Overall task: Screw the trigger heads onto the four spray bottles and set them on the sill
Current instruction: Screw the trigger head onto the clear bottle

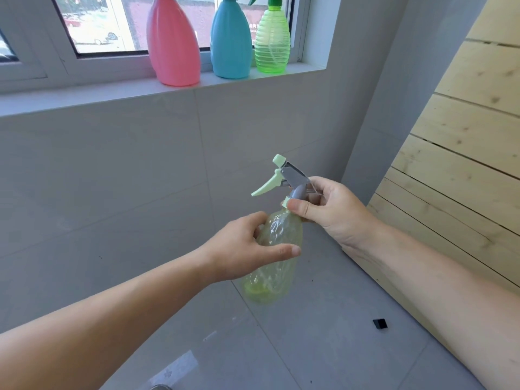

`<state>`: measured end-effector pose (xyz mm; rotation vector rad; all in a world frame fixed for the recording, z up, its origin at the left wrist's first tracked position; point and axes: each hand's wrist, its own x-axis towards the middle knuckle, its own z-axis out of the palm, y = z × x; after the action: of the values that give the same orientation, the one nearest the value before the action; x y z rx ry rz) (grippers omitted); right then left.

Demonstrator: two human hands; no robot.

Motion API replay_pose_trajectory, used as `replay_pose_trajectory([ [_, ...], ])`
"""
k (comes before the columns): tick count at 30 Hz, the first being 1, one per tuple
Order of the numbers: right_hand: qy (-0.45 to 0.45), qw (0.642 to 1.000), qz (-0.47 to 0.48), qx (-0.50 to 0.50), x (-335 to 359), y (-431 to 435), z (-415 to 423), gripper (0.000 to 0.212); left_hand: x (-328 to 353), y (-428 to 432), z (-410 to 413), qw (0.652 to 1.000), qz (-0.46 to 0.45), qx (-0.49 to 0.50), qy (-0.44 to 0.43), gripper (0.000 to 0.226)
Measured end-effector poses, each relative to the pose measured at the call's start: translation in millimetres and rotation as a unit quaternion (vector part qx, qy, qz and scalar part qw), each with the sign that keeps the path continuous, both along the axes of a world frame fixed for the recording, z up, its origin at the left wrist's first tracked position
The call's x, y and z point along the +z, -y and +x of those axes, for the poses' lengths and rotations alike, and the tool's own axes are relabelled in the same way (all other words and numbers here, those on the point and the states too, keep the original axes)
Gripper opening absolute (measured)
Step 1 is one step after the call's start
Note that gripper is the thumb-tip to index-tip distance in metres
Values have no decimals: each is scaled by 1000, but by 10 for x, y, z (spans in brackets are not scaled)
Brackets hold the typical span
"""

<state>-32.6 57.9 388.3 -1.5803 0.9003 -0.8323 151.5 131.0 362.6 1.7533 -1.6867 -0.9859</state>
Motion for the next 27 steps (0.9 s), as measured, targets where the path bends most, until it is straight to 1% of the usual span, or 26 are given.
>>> replay_pose_trajectory([
  [2,4,999,34,-20,-27,-9,-19,50,21,3,21,1000,-2,12,-14,43],
  [3,-3,999,43,-33,-43,-13,-27,54,24,7,37,999,-7,24,-30,41],
  [4,-15,998,46,-38,-60,-19,-36,48,23,13,55,998,-10,39,-50,42],
  [6,-49,997,56,-24,-99,-54,-34,30,19,34,95,993,-16,69,-94,45],
  [7,-64,996,61,-10,-119,-91,-12,27,22,46,115,989,-14,82,-122,47],
  [9,-80,995,51,10,-132,-165,77,32,93,55,155,977,-11,100,-186,51],
  [11,-62,998,22,10,-88,-227,207,39,214,60,239,971,-19,103,-217,58],
  [12,-47,999,9,11,-39,-234,287,38,279,61,310,969,-29,103,-224,63],
  [14,-23,999,-11,28,112,-218,486,32,442,69,506,970,-60,102,-211,76],
  [16,-9,998,-36,44,281,-142,716,31,652,96,724,975,-105,108,-161,88],
  [17,0,997,-49,53,377,-99,847,33,778,109,839,975,-127,122,-139,90],
  [18,9,996,-62,65,495,-55,1000,36,923,119,952,971,-148,138,-130,88],
  [21,37,991,-94,87,891,81,1423,39,1398,175,1284,952,-193,204,-125,69],
  [23,45,987,-122,94,1192,191,1738,43,1697,238,1549,937,-226,243,-112,60],
  [24,41,985,-137,99,1326,247,1897,49,1827,262,1666,931,-242,253,-106,58],
  [26,32,982,-150,106,1501,346,2141,71,1983,324,1846,921,-271,264,-94,58],
  [27,29,982,-150,110,1554,382,2253,77,2020,355,1934,918,-276,272,-85,59],
])
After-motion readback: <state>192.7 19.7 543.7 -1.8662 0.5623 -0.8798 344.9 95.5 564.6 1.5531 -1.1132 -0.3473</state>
